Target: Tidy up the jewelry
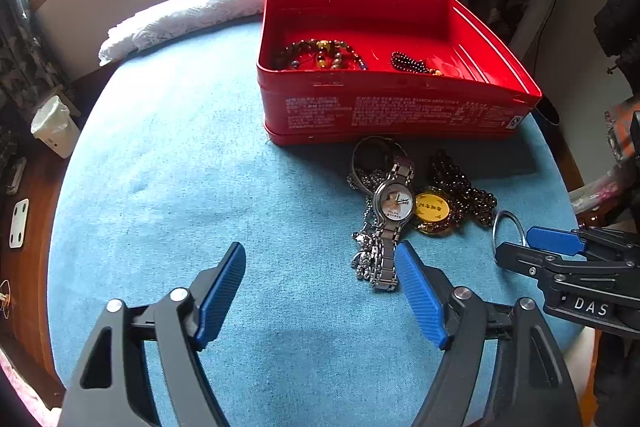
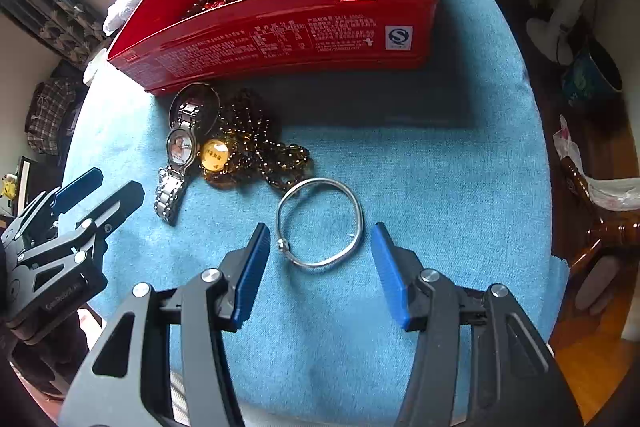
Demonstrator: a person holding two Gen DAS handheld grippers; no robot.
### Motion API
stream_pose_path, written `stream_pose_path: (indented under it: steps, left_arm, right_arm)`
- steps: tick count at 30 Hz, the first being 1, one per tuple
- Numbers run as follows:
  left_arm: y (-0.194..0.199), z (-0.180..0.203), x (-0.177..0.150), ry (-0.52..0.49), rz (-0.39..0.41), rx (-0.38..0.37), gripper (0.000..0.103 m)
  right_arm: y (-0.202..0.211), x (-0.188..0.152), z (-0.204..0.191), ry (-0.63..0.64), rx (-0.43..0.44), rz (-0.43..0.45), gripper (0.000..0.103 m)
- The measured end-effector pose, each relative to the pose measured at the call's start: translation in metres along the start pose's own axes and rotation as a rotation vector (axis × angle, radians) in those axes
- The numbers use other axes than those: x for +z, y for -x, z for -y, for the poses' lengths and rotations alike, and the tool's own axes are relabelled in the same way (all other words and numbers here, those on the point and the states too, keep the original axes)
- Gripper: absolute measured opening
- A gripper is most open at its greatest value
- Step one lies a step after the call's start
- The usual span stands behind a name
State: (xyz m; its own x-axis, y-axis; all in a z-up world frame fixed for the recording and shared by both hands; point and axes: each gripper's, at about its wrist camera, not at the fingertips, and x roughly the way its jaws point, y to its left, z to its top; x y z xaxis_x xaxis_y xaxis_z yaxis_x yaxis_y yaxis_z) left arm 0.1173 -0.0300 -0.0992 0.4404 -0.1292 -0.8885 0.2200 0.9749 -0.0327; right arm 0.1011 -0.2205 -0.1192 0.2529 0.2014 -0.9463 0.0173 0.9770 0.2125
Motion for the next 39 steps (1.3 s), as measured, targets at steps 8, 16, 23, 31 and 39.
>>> stream_pose_path:
  steps: [8,16,23,31,39]
  left_arm:
    - [-0.005,-0.004,-0.002,0.001,-0.008,0.006,0.080]
    - [-0.006,-0.004,-0.001,0.013,-0.014,-0.016,0.080]
    - [-0.006,0.004,0.005,-0.010,-0.005,-0.047,0.080]
    - [-0.015,0.023,0.019,-0.056,-0.003,-0.095,0.073]
    - [-0.035,0.028,0.027,-0.049,-0.046,-0.122,0.062]
  right_arm:
    - [-0.004,-0.001,-0.012,0.041,-0.064,0.008,0.056]
    - [-0.005,0.000,-0.015,0.062,-0.113,0.015,0.045]
    - [0.001,-0.003,-0.011,0.048,-0.095,0.009,0.044]
    - [0.008,-0.002,0.007,0.013,-0.107,0.009,0.045]
    - [0.006,-0.002,0.017,0.002,-0.087,0.003,0.045]
